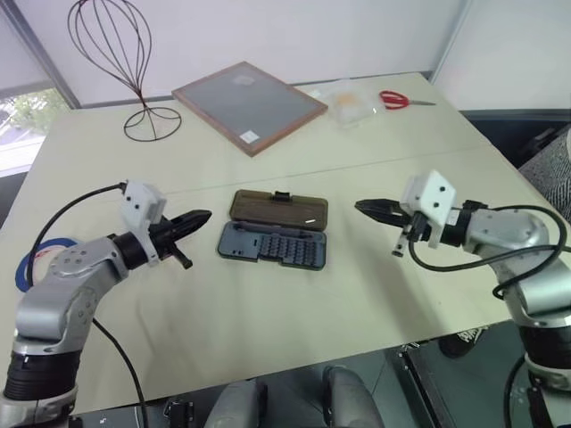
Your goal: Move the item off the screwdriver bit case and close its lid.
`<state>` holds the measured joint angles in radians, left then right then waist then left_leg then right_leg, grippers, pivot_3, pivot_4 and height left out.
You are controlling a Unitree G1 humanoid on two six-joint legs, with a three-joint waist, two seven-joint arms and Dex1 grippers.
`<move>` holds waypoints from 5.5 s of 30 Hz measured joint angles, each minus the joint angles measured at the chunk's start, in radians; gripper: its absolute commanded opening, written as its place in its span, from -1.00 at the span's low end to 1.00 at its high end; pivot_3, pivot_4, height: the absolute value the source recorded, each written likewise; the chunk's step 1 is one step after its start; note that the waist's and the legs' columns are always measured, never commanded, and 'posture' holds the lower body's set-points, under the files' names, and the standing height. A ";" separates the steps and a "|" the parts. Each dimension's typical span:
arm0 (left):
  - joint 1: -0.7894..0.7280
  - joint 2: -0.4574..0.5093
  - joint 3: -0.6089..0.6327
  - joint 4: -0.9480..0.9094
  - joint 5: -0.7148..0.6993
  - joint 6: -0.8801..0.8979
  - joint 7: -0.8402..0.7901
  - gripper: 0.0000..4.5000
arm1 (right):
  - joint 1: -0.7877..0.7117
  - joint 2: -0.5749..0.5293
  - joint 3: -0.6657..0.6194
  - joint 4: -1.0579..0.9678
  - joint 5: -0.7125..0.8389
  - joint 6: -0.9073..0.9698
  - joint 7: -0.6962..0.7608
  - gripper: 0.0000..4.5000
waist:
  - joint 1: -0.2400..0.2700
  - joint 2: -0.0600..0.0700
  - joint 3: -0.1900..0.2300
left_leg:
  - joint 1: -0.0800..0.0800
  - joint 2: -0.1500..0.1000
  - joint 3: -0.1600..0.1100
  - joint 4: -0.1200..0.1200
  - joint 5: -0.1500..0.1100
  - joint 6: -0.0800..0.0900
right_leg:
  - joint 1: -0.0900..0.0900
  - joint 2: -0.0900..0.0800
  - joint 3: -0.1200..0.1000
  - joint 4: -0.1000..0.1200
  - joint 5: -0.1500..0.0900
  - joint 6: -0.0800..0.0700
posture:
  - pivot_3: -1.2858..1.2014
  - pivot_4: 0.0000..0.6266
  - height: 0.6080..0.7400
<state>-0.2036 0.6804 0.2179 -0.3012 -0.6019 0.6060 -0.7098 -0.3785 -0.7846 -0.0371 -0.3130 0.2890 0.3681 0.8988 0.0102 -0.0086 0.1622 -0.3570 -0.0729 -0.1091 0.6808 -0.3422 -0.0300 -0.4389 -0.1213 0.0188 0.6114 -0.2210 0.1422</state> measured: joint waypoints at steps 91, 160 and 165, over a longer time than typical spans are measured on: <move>-0.195 -0.170 -0.043 0.211 0.112 -0.078 0.081 -1.00 | -0.658 0.484 0.259 0.938 -0.358 0.453 -0.157 0.87 | -0.055 0.001 0.000 | -0.004 -0.001 -0.003 -0.001 0.000 -0.003 | -0.006 0.000 -0.001 0.003 0.000 0.000 | 0.03 -0.52 1.00; -0.158 -0.157 -0.039 0.172 0.146 -0.111 0.147 -1.00 | -0.665 0.515 0.361 0.941 -0.427 0.319 -0.126 -0.97 | -0.077 0.001 -0.004 | -0.001 -0.001 -0.006 -0.002 -0.001 -0.005 | -0.005 0.000 -0.001 0.005 0.000 0.000 | 0.03 -0.52 1.00; -0.168 -0.156 -0.040 0.176 0.151 -0.114 0.143 -1.00 | -0.578 0.455 0.428 0.758 -0.444 0.253 -0.046 -0.97 | -0.076 0.001 -0.004 | -0.001 -0.001 -0.006 -0.002 -0.001 -0.005 | -0.005 0.000 -0.002 0.004 0.000 0.000 | 0.03 -0.52 1.00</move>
<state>-0.3720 0.5240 0.1774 -0.1248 -0.4510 0.4915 -0.5671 -0.9568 -0.3294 0.3904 0.4450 -0.1547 0.6206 0.8531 -0.0654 -0.0076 0.1585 -0.3580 -0.0741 -0.1148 0.6784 -0.3433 -0.0351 -0.4437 -0.1217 0.0170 0.6153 -0.2207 0.1426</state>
